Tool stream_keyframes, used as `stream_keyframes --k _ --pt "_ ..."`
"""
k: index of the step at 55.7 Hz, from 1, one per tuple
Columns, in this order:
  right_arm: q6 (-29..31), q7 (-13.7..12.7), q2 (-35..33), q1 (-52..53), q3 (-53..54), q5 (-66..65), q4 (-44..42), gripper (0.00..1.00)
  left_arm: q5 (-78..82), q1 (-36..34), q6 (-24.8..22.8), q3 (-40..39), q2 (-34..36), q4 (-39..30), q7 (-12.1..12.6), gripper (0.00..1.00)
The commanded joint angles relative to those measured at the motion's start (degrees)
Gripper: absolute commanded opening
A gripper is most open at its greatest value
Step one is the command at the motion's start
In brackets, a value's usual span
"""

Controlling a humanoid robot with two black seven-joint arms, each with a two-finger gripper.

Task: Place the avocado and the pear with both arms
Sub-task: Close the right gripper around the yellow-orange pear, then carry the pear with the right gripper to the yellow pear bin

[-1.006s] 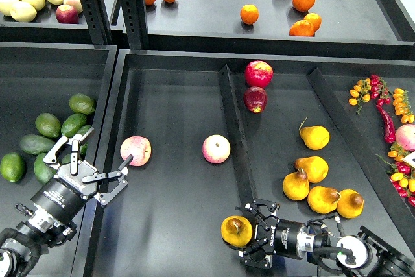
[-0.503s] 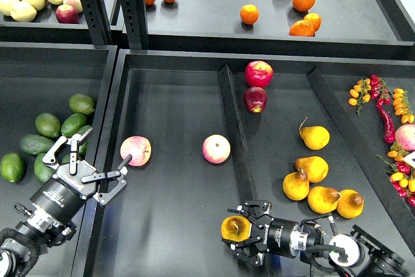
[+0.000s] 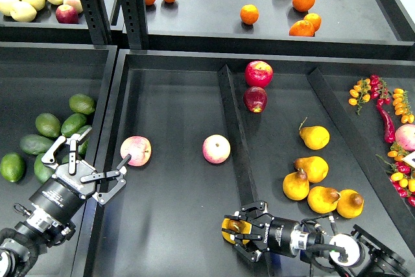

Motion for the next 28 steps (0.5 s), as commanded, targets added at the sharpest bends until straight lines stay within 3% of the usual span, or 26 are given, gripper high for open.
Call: stream_keyframes --k 1,28 --pt "0.0 0.0 0.1 -0.2 1.3 0.1 0.2 0.10 0.0 0.0 0.0 0.0 0.0 0.0 0.0 0.99" --pt "0.0 0.0 0.3 0.5 7.1 5.4 5.5 0.08 0.1 0.1 0.0 -0.1 0.0 0.0 0.0 0.99"
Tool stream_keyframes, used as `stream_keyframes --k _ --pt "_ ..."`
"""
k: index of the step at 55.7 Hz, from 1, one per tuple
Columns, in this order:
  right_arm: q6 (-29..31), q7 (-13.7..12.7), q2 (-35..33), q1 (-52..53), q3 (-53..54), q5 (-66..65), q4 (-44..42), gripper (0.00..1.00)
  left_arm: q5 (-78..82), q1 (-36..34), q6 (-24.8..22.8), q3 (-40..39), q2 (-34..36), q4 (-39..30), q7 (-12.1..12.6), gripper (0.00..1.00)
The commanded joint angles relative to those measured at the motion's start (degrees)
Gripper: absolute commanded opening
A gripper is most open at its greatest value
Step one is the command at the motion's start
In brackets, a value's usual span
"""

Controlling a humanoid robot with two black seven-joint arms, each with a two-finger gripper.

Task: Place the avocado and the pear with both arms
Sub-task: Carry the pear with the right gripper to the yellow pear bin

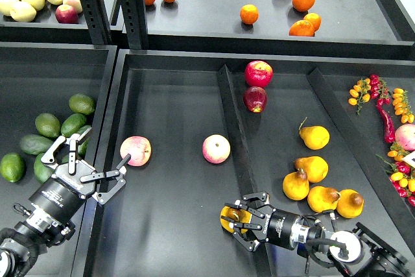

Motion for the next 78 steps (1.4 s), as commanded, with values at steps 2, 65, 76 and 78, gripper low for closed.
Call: stream_keyframes --k 2,65,76,78 --pt "0.0 0.0 -0.3 0.6 2.8 2.5 3.1 0.08 0.1 0.0 0.0 0.0 0.0 0.0 0.0 0.99" --pt "0.0 0.0 -15.4 -12.8 8.6 7.5 4.4 0.11 0.1 0.1 0.0 0.6 0.0 0.4 0.0 0.99" --pt "0.0 0.0 -15.4 -12.8 8.6 7.4 1.8 0.12 0.1 0.1 0.0 0.6 0.0 0.4 0.0 0.99" --pt "0.0 0.0 -15.4 -12.7 8.7 7.4 1.2 0.13 0.1 0.1 0.0 0.6 0.0 0.4 0.0 0.99"
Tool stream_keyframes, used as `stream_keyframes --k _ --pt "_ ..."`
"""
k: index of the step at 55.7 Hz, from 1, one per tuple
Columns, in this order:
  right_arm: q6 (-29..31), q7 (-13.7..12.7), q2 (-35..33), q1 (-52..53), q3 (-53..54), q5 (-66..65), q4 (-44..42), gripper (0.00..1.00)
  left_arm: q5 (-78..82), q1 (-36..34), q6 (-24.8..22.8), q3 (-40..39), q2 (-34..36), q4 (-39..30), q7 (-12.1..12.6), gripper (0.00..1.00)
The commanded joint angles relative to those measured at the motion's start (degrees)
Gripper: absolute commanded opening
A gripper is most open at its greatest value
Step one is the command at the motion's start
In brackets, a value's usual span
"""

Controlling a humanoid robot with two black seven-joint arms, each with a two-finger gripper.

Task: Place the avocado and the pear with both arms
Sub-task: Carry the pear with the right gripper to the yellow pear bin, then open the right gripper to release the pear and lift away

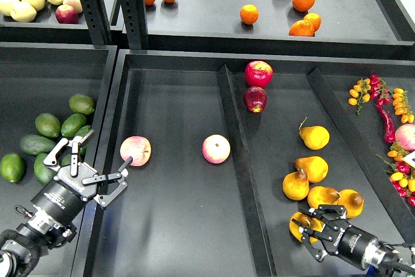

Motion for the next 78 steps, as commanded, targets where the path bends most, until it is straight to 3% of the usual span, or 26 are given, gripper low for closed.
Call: stream_keyframes --k 1,9,20,35,60,78 --pt "0.0 0.0 0.0 0.2 0.1 -0.1 -1.8 0.13 -0.1 0.0 0.0 0.0 0.0 0.1 0.0 0.99" --pt "0.0 0.0 0.4 0.4 0.2 -0.1 -3.1 0.17 0.0 0.2 0.0 0.0 0.0 0.3 0.0 0.99" --pt "0.0 0.0 0.5 0.5 0.4 -0.1 -3.2 0.38 -0.1 0.2 0.0 0.1 0.0 0.3 0.0 0.99" --pt "0.0 0.0 0.4 0.6 0.4 0.0 -2.4 0.93 -0.1 0.2 0.0 0.1 0.0 0.3 0.0 0.99" --pt "0.0 0.0 -1.7 2.4 1.3 1.1 5.1 0.96 0.0 0.4 0.0 0.1 0.0 0.3 0.0 0.99" --pt "0.0 0.0 4.4 7.0 4.9 3.3 5.7 0.99 0.0 1.3 0.0 0.2 0.0 0.1 0.0 0.99"
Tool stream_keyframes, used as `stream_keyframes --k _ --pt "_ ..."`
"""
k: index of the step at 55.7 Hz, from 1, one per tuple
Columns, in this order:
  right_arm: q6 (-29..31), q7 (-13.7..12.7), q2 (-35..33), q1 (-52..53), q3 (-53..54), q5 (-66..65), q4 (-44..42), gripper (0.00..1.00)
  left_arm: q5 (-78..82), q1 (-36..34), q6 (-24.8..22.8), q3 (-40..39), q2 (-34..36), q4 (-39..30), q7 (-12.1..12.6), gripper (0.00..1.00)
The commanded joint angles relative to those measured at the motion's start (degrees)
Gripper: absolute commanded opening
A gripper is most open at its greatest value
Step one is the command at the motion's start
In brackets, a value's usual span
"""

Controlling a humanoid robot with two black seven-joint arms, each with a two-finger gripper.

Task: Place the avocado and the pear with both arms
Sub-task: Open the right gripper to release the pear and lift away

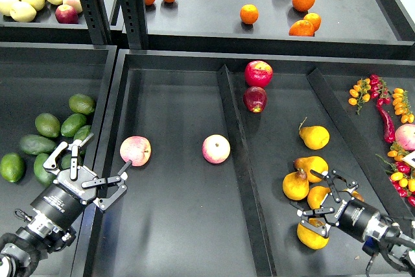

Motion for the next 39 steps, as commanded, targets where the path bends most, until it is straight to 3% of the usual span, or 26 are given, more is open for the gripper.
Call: stream_keyframes --k 1,11,32,39 --pt "0.0 0.0 3.8 1.5 2.3 0.2 -0.2 0.99 0.0 0.1 0.0 0.0 0.0 0.0 0.0 0.99" --pt "0.0 0.0 12.5 2.7 8.5 0.1 -1.0 0.99 0.0 0.1 0.0 0.8 0.0 0.1 0.0 0.99" --pt "0.0 0.0 21.5 4.7 9.3 0.2 -3.8 1.00 0.0 0.2 0.0 1.5 0.0 0.4 0.0 0.99" --pt "0.0 0.0 21.7 4.2 9.3 0.2 -3.8 1.00 0.0 0.2 0.0 2.1 0.0 0.8 0.0 0.99"
